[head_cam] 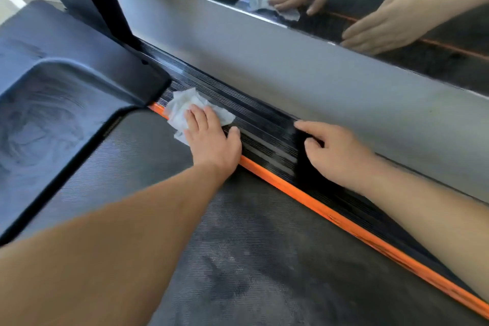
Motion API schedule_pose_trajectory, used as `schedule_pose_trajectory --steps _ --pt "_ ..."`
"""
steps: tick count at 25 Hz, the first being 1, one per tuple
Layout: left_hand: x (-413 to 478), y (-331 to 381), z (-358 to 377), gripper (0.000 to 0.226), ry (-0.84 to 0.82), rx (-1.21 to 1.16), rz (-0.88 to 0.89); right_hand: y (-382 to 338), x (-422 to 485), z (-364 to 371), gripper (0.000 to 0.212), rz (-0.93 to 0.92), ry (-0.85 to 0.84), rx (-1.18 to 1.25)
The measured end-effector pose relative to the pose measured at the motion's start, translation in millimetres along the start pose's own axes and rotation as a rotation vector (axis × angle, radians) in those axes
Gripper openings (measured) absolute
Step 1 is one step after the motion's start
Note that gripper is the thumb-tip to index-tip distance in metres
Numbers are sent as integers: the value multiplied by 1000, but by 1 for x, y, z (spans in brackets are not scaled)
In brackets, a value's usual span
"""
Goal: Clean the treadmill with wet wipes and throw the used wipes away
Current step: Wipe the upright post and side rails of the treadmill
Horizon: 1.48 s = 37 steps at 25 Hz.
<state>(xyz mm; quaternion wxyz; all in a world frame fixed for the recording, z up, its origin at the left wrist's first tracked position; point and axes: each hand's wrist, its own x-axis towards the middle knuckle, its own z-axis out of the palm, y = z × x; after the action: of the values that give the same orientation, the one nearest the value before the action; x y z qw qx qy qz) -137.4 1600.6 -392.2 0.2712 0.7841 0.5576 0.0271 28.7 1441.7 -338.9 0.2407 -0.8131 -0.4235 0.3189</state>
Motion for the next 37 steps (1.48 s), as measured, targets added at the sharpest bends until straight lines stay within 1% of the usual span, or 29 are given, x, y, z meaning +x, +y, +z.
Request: schedule_pose_trajectory --steps 1,2,3,5,7,9,10,12,14,16,18,20,22,25,28,30,32,34,36,37 --pt "-18 14 13 80 2 -16 2 12 -12 -4 46 0 94 -57" --pt "-37 27 25 81 0 -33 -1 24 -26 -6 47 -19 117 -159" --pt "-56 41 36 82 -12 -42 0 35 -40 -8 55 -21 72 -272" --pt "-95 70 59 82 -62 -67 8 57 -64 -19 83 39 -94 -487" --pt "-131 91 75 81 -116 -93 43 74 -73 -31 112 49 -211 -624" --pt "-160 105 86 77 -166 -116 72 80 -73 -43 135 48 -273 -665" --pt "-170 111 90 76 -195 -135 71 80 -73 -48 141 66 -294 -662" --pt "-182 121 91 75 -257 -149 58 80 -74 -51 145 105 -310 -659" --pt "-189 126 84 75 -328 -113 51 82 -74 -49 144 115 -298 -664" --pt "-194 135 72 77 -464 -46 62 83 -73 -50 140 114 -270 -686" --pt "-194 146 61 82 -580 -5 46 83 -75 -53 138 111 -284 -689" --pt "-188 150 53 85 -630 5 4 84 -76 -52 142 101 -297 -701" --pt "-182 151 50 84 -647 29 13 81 -75 -51 147 94 -297 -722" --pt "-188 148 60 81 -606 131 66 83 -74 -50 145 88 -300 -741" --pt "-187 137 80 74 -470 187 125 83 -72 -49 139 78 -285 -753" --pt "-181 132 91 70 -355 149 127 83 -73 -46 137 81 -288 -752" --pt "-176 135 99 70 -281 92 97 86 -72 -45 135 71 -297 -769" --pt "-175 140 105 73 -251 76 70 88 -71 -50 139 73 -344 -775" --pt "-174 141 110 74 -243 78 73 88 -80 -60 149 155 -363 -750" --pt "-173 139 110 74 -238 70 77 88 -90 -63 152 209 -340 -745"
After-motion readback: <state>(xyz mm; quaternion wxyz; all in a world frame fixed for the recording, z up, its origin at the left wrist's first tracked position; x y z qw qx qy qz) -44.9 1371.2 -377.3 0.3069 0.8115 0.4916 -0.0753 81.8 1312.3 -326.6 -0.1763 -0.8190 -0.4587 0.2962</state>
